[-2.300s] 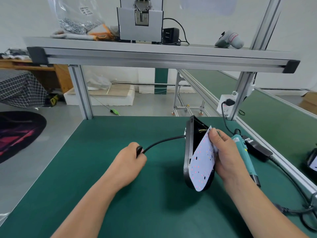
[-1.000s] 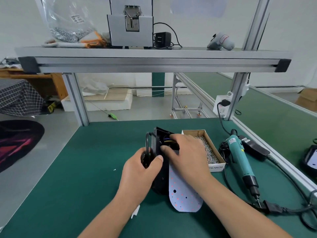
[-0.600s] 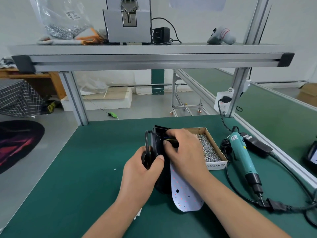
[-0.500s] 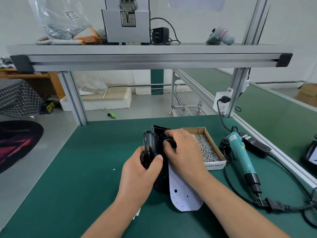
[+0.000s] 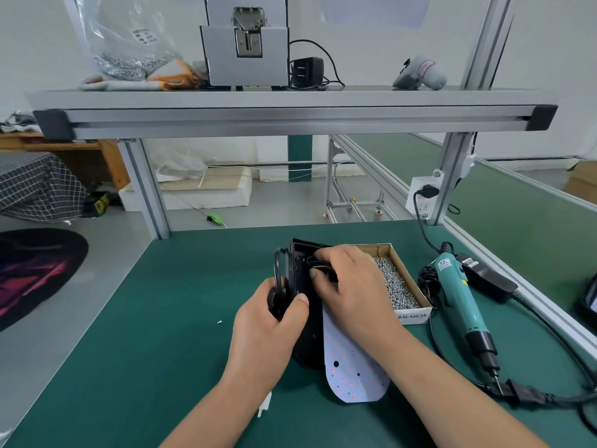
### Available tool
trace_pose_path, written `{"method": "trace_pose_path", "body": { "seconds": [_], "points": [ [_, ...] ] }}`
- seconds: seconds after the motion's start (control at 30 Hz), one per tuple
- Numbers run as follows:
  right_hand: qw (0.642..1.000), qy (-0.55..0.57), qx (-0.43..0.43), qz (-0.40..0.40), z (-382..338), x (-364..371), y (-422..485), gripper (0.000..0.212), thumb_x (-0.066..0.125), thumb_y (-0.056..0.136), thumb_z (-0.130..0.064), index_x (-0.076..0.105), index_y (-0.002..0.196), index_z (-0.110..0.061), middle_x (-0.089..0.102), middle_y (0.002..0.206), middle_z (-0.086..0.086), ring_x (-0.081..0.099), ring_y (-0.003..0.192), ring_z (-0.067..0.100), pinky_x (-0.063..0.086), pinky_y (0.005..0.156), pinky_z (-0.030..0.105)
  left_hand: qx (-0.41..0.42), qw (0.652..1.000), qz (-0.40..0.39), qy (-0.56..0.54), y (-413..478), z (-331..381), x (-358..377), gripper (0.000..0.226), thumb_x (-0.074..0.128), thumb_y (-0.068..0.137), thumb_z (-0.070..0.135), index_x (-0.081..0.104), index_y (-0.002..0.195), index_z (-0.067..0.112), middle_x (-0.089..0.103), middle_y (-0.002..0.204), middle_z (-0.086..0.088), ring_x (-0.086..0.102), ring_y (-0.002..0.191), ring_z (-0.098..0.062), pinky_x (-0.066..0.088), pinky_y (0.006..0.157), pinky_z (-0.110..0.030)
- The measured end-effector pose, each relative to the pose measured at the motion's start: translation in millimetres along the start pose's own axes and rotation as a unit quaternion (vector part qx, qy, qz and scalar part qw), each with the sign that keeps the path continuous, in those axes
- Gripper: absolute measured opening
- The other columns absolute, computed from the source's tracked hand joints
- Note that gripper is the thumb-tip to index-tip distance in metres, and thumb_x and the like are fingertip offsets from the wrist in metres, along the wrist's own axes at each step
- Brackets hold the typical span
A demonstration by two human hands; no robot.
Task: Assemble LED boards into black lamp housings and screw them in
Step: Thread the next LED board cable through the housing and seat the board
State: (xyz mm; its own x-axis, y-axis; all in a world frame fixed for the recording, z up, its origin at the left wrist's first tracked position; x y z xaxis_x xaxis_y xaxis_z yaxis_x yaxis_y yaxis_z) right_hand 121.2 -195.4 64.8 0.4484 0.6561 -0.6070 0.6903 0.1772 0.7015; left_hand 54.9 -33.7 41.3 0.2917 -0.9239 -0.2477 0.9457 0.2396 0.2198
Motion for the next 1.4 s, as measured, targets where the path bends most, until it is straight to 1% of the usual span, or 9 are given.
{"method": "trace_pose_path", "body": {
  "seconds": [0.17,0.33,0.43,0.57,0.63,0.77,0.93,1.13,1.4],
  "points": [
    [0.998,-0.005,-0.051,0.032,-6,-3,-2,0.013,0.061,0.098,-0.024,0.069,0.103,-0.016,0.070,0.096,-0.003,0.059,0.085,0.022,0.046,0.076,0.041,0.002,1.000,-0.004,0.014,1,1,-3,0.029,0.060,0.082,0.061,0.066,0.105,0.046,0.076,0.090,0.019,0.070,0.082,-0.002,0.051,0.066,-0.017],
    [0.997,0.058,0.013,-0.053,-1,-2,1,0.034,0.068,0.091,-0.041,0.066,0.120,-0.023,0.070,0.112,-0.009,0.060,0.103,0.014,0.046,0.088,0.032,-0.002,1.000,-0.014,-0.008,2,-2,-4,0.034,0.069,0.083,0.058,0.068,0.112,0.041,0.077,0.096,0.014,0.073,0.088,-0.007,0.063,0.079,-0.040],
    [0.995,0.060,0.010,-0.079,0,-1,3,0.033,0.074,0.086,-0.037,0.065,0.116,-0.026,0.067,0.110,-0.011,0.056,0.101,0.005,0.042,0.086,0.020,-0.001,1.000,-0.020,-0.019,3,-2,-6,0.037,0.073,0.082,0.058,0.068,0.113,0.040,0.077,0.097,0.011,0.074,0.091,-0.011,0.063,0.084,-0.045],
    [0.989,0.111,0.057,-0.077,2,-3,5,0.019,0.068,0.087,-0.034,0.055,0.099,-0.040,0.062,0.093,-0.020,0.056,0.089,-0.003,0.037,0.074,0.008,0.008,0.999,-0.030,-0.011,1,0,-5,0.037,0.074,0.080,0.060,0.066,0.113,0.044,0.076,0.095,0.015,0.072,0.087,-0.007,0.061,0.078,-0.035],
    [0.988,0.116,0.060,-0.077,1,-3,4,0.018,0.067,0.087,-0.034,0.059,0.103,-0.037,0.063,0.095,-0.018,0.057,0.089,0.000,0.037,0.074,0.009,0.012,0.999,-0.029,-0.009,-1,1,-4,0.036,0.073,0.080,0.059,0.066,0.113,0.045,0.076,0.095,0.016,0.072,0.087,-0.006,0.059,0.077,-0.032],
    [0.986,0.121,0.051,-0.103,-2,-4,3,0.032,0.076,0.089,-0.031,0.066,0.119,-0.027,0.064,0.108,-0.016,0.057,0.099,0.000,0.040,0.084,0.009,0.008,0.999,-0.028,-0.028,0,3,-4,0.032,0.070,0.081,0.054,0.067,0.111,0.043,0.077,0.098,0.014,0.073,0.092,-0.009,0.061,0.083,-0.038],
    [0.982,0.141,0.067,-0.108,0,-6,4,0.024,0.076,0.091,-0.023,0.070,0.113,-0.025,0.067,0.101,-0.014,0.061,0.095,0.002,0.046,0.082,0.021,0.003,0.999,-0.030,-0.040,-1,2,-3,0.030,0.070,0.081,0.053,0.068,0.109,0.041,0.077,0.097,0.012,0.074,0.091,-0.011,0.063,0.084,-0.044],
    [0.990,0.108,0.063,-0.068,1,-10,5,0.029,0.067,0.088,-0.043,0.071,0.109,-0.023,0.070,0.097,-0.015,0.062,0.089,0.006,0.049,0.078,0.031,0.006,0.997,-0.041,-0.060,-1,3,-1,0.034,0.070,0.082,0.049,0.068,0.117,0.046,0.078,0.103,0.012,0.075,0.096,-0.011,0.059,0.084,-0.036],
    [0.983,0.154,0.072,-0.071,-3,-12,5,0.024,0.061,0.086,-0.043,0.066,0.107,-0.032,0.070,0.096,-0.018,0.066,0.090,0.004,0.051,0.076,0.024,0.016,0.997,-0.032,-0.075,1,5,-4,0.035,0.071,0.083,0.045,0.068,0.119,0.048,0.079,0.106,0.011,0.075,0.099,-0.011,0.059,0.086,-0.033]
  ]
}}
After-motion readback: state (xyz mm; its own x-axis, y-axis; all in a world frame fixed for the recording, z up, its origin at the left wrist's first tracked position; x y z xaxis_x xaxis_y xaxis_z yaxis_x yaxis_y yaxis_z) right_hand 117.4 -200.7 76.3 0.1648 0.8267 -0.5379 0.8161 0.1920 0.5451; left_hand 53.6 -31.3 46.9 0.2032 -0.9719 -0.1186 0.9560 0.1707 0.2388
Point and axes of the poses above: each hand's wrist, its own y-axis towards the middle knuckle, its own x-axis out of the palm, z = x × y, the point moved 2 cm from there along y, towards the middle knuckle
